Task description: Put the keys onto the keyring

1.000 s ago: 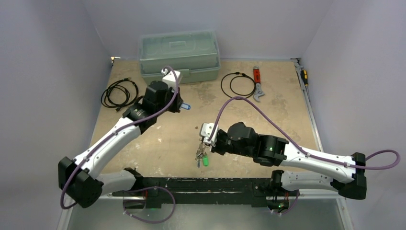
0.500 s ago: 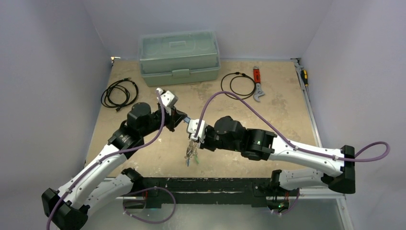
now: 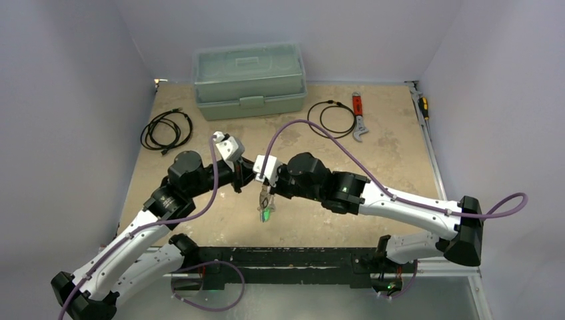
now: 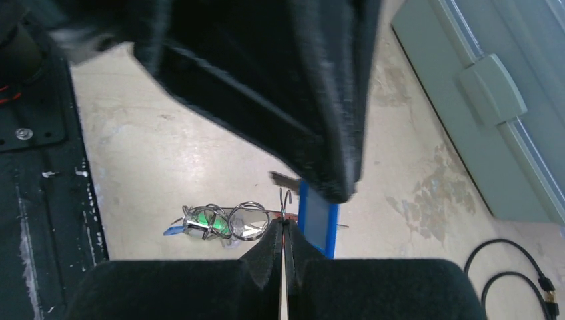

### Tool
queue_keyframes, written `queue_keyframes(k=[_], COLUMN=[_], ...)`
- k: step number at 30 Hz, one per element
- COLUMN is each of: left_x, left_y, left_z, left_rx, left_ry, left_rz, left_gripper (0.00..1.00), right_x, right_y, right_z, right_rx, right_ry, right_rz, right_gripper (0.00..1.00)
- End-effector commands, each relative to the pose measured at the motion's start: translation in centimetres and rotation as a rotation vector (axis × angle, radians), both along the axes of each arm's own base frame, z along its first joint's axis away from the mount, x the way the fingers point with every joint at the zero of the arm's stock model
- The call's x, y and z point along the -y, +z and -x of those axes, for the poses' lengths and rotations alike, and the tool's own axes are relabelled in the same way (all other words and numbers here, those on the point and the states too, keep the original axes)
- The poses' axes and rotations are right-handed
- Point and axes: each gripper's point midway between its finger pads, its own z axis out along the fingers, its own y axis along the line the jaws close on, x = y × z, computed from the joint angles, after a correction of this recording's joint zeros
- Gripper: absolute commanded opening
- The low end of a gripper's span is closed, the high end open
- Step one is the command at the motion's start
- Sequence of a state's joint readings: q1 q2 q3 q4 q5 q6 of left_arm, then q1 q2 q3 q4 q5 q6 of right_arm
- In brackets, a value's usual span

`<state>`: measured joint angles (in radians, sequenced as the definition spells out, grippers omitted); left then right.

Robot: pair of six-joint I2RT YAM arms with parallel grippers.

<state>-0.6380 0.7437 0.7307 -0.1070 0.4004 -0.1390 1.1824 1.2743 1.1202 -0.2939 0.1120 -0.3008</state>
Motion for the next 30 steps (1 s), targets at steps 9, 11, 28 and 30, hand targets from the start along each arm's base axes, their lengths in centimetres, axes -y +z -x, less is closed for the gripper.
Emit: queue_keyframes(k=[9,11,28,30], left_x=[1.5,1.3,-0.4,-0.6], left_y=[2.3,2.5,2.1,1.9], left_z=[2.9,2.5,0.3,0.1], left_rx=[0.049,0.062,0.113,0.126], left_ry=[-0.169,-0.137,0.017,0.026], left_rz=[0.085,0.082,0.047,0.04], left_gripper=[0.0,0.0,0.0,0.0], right_x=[-1.3,-1.2,1.2,1.3], right_y=[5.2,5.4,5.3,5.7], right_z=[-1.3,-0.9,3.7,4.4], right_rx=[0.064,0.062,-0.069,-0.091], right_ry=[0.044,0.063,0.213,0.235], right_rz=[-0.151,-0.155,-0.106,-0.117], right_gripper=[0.0,0.0,0.0,0.0])
